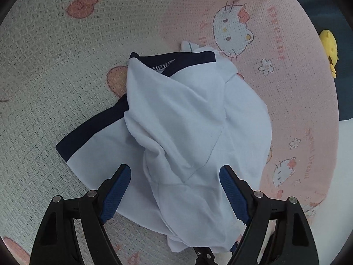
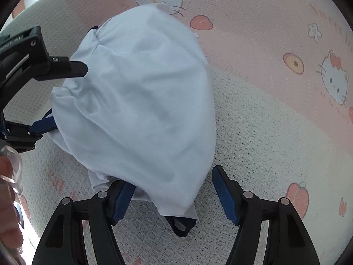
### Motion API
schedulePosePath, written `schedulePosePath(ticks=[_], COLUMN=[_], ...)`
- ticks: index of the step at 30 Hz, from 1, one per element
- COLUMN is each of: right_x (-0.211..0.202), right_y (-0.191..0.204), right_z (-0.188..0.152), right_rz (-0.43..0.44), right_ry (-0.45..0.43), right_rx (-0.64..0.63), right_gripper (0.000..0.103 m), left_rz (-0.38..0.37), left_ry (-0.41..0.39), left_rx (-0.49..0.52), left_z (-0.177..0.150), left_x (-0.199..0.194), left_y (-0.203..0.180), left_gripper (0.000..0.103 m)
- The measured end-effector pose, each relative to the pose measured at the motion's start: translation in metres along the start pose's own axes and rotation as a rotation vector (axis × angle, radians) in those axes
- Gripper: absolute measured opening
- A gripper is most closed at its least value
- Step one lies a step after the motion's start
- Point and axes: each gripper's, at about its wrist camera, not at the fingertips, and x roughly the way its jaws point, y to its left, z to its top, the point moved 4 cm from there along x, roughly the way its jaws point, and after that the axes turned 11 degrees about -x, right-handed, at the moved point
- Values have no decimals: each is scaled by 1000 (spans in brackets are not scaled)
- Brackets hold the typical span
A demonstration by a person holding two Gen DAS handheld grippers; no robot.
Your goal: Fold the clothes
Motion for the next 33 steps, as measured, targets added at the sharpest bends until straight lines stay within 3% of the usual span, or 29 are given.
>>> schedulePosePath(ticks=[4, 5, 7, 9, 10, 13, 19, 26, 33], right_x=[4, 4, 3, 1, 0, -4, -44, -96, -154], right_y=[-1, 1, 5, 12, 15, 26, 16, -42, -86], right_z=[3, 4, 7, 10, 11, 15, 34, 74, 40], right_rz=[0, 8, 27, 24, 22, 15, -29, -105, -159], right_ry=[-10, -16, -30, -43, -49, -68, -179, -293, -326], right_rx=[19, 12, -4, -43, -63, -124, -102, -47, 25], right_gripper=[67, 63, 47, 17, 11, 8, 7, 6, 3], left_rz=[38, 43, 41, 54, 63, 43, -32, -160, -211], left_ry=[-17, -17, -21, -29, -36, -51, -69, -118, -159], left_rx=[29, 43, 83, 132, 160, 210, 251, 295, 399], left_z=[-1, -2, -3, -5, -7, -10, -16, -31, -63], left_x=[3, 4, 4, 4, 3, -8, -47, -94, -127], left_y=[-7, -10, -17, -25, -29, -41, -54, -94, -135], left_gripper=[57, 53, 45, 35, 30, 25, 22, 21, 21])
